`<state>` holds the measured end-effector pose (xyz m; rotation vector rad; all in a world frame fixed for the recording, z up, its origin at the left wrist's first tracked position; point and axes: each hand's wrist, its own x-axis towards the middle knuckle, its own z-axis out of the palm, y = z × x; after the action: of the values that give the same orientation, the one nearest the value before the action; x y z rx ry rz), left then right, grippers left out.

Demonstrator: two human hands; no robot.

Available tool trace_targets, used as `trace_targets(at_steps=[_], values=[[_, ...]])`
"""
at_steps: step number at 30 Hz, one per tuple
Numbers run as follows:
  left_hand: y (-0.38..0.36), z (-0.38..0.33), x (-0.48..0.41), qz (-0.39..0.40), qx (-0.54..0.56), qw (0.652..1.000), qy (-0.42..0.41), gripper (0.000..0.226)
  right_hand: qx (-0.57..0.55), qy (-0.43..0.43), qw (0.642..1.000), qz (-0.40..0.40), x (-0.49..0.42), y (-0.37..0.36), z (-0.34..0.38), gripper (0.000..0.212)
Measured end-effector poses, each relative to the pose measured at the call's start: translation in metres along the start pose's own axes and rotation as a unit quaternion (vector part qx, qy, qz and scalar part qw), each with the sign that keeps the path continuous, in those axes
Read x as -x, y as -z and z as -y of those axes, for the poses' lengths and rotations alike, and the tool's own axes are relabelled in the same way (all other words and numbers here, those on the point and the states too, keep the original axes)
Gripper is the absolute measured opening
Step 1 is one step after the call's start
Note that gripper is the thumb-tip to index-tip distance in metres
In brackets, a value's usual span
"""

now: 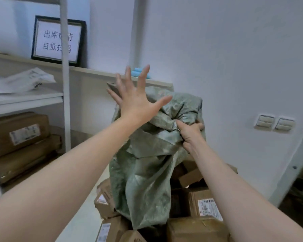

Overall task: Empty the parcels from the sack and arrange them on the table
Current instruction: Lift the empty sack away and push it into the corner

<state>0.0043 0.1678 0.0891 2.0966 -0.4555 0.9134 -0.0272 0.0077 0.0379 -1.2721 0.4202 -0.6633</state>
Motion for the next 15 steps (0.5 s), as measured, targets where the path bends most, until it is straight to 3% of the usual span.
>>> trace_targets(at_steps=[1, 3, 5, 6, 8, 13, 15], values=[[-0.003, 0.007, -0.002, 0.09, 0.008, 0.994, 0.068, 0.108, -0.025, -0.002, 0.999, 0.023, 0.001, -0.004, -0.001, 0.088], [-0.007, 0.027, 0.0, 0.21, 0.16, 0.939, 0.222, 0.129, -0.065, 0.004, 0.995, 0.07, 0.005, -0.013, 0.001, 0.079], [-0.011, 0.044, 0.007, 0.235, 0.35, 0.859, 0.291, 0.145, -0.082, -0.001, 0.99, 0.112, 0.004, -0.022, -0.001, 0.067], [-0.012, 0.048, 0.009, 0.226, 0.399, 0.838, 0.297, 0.145, -0.094, -0.009, 0.987, 0.132, 0.004, -0.027, -0.003, 0.06], [-0.009, 0.055, 0.008, 0.187, 0.428, 0.838, 0.282, 0.135, -0.106, -0.031, 0.98, 0.167, 0.0, -0.039, -0.013, 0.063], [0.009, 0.089, -0.004, 0.074, 0.406, 0.872, 0.262, 0.107, 0.079, -0.034, 0.978, 0.192, -0.017, -0.083, -0.036, 0.141], [0.017, 0.112, -0.015, 0.025, 0.386, 0.885, 0.26, 0.101, 0.185, -0.027, 0.955, 0.232, -0.01, -0.096, -0.036, 0.136]])
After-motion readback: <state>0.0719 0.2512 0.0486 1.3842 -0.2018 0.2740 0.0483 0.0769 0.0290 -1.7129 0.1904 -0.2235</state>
